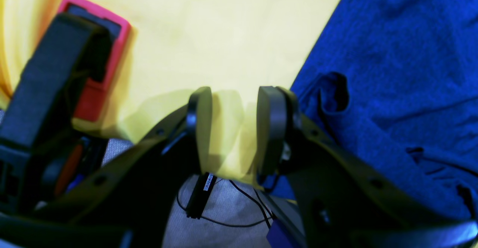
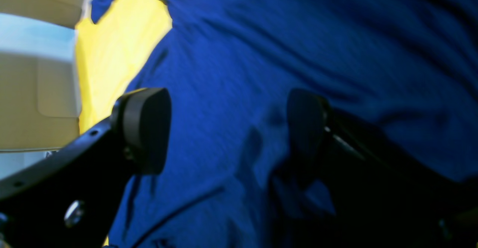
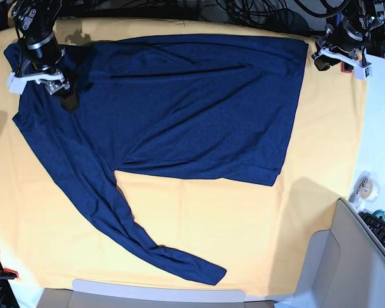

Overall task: Fold the T-shirt properly
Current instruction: 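Lower the right gripper onto the sleeve seam and grasp the fabric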

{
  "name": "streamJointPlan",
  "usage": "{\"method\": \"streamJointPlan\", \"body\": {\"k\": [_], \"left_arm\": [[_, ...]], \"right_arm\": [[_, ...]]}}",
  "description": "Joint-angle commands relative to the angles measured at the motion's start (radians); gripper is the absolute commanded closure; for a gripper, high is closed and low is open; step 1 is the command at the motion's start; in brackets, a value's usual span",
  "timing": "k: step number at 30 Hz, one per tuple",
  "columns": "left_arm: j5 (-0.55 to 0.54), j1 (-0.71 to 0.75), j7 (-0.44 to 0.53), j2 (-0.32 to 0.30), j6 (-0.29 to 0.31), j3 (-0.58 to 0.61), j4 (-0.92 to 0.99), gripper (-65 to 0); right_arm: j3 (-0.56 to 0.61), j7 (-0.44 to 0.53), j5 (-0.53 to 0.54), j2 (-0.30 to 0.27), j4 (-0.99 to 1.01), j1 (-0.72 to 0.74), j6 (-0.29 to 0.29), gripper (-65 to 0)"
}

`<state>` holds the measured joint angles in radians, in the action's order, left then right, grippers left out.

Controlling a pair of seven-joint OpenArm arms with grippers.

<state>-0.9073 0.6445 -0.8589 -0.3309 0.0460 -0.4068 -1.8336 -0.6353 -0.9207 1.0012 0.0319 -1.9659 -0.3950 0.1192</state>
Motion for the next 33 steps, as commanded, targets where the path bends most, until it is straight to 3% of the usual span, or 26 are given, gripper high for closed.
{"method": "streamJointPlan", "body": {"k": [1,13,23,28,33], "left_arm": [[-0.005,0.005,0.019,-0.012,0.007,-0.011,-0.019,-20.2],[-0.006,-0.025,0.019,-0.012,0.007,-0.014,-0.019,-20.2],[-0.005,-0.024,0.019,-0.018,0.007,-0.016,-0.030,-20.2],[-0.005,-0.025,0.017,-0.023,0.007,-0.073,-0.120,-20.2],[-0.005,-0.078,0.005,-0.080,0.007,-0.065,-0.133,-20.2]], "right_arm": [[-0.002,0.015,0.018,-0.016,-0.019,0.017,0.010,-47.5],[-0.004,0.015,0.018,-0.102,-0.019,0.055,0.010,-47.5],[-0.145,0.015,0.015,-0.094,-0.022,-0.018,0.012,-47.5],[-0.197,0.015,0.017,-0.086,-0.022,-0.023,0.012,-47.5],[-0.200,0.015,0.012,-0.094,-0.029,0.026,0.012,-47.5]]}}
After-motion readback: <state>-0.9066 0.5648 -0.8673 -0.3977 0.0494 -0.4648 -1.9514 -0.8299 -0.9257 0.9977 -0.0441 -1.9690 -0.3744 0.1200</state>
